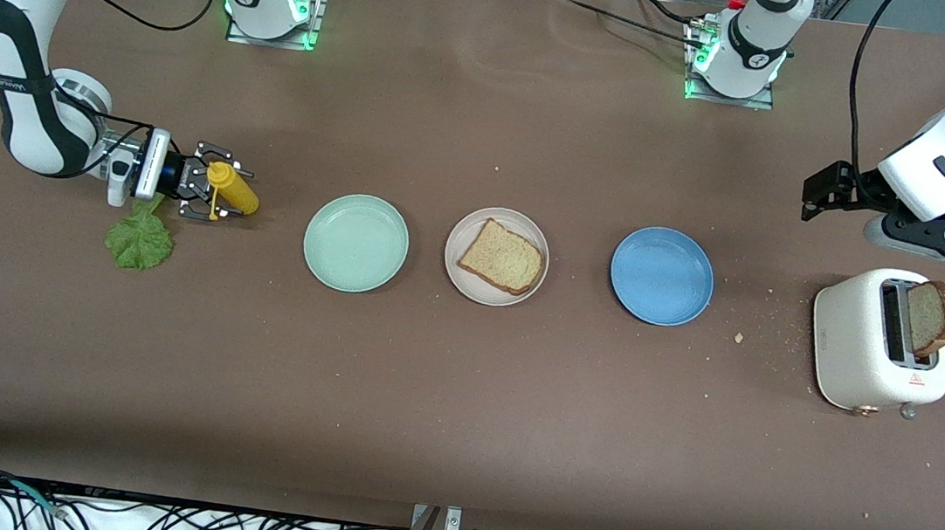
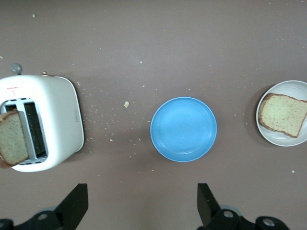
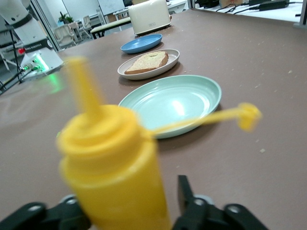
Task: Make sandwich in beige plate with both arms
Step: 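Carry the yellow mustard bottle with the right gripper over the bread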
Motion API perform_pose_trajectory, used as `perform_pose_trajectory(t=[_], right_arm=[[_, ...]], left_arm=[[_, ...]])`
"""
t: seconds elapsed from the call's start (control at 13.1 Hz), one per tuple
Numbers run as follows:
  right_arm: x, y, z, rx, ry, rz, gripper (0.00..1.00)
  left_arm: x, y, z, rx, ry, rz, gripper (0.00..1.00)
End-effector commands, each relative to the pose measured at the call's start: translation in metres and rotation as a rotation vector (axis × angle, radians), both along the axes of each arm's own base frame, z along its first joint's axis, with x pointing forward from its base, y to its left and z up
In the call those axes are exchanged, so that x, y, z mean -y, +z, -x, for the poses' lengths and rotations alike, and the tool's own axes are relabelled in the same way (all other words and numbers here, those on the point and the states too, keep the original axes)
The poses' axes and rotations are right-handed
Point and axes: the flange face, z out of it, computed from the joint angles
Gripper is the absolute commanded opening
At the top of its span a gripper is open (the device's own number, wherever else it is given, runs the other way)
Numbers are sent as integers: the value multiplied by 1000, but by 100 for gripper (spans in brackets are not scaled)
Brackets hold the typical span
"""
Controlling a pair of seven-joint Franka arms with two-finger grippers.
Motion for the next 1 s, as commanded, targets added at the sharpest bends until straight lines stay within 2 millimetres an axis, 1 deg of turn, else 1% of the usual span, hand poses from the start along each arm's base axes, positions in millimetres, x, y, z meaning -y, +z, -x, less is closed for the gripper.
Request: perform_pose_trajectory(t=[0.0,0.08,0.15,0.23,0.46,0.69,0.77,0.84,0.92], right_arm=[[-12,21,-30,78,9,63,0],[-22,33,-42,94,10,99,0],[-33,45,-52,85,2,135,0],[-52,63,-64,84,-2,173,0],[-115,106,-89,74,-34,316,0],[-199,152,-107,72,-58,500,0],[-225,164,-110,58,-81,553,0],[-259,177,-110,66,-95,619,0],[-289,187,-108,69,-109,683,0]], left_arm=[[-5,-2,6,-9,25,6,100],[-10,3,7,1,36,3,100],[-11,8,11,6,37,2,100],[-12,8,11,-12,37,0,100],[-18,6,14,-63,47,-5,100],[-19,7,13,-58,50,-4,100],[-19,6,12,-60,49,-4,100],[-21,6,12,-58,52,-3,100],[-22,6,12,-58,53,-3,100]])
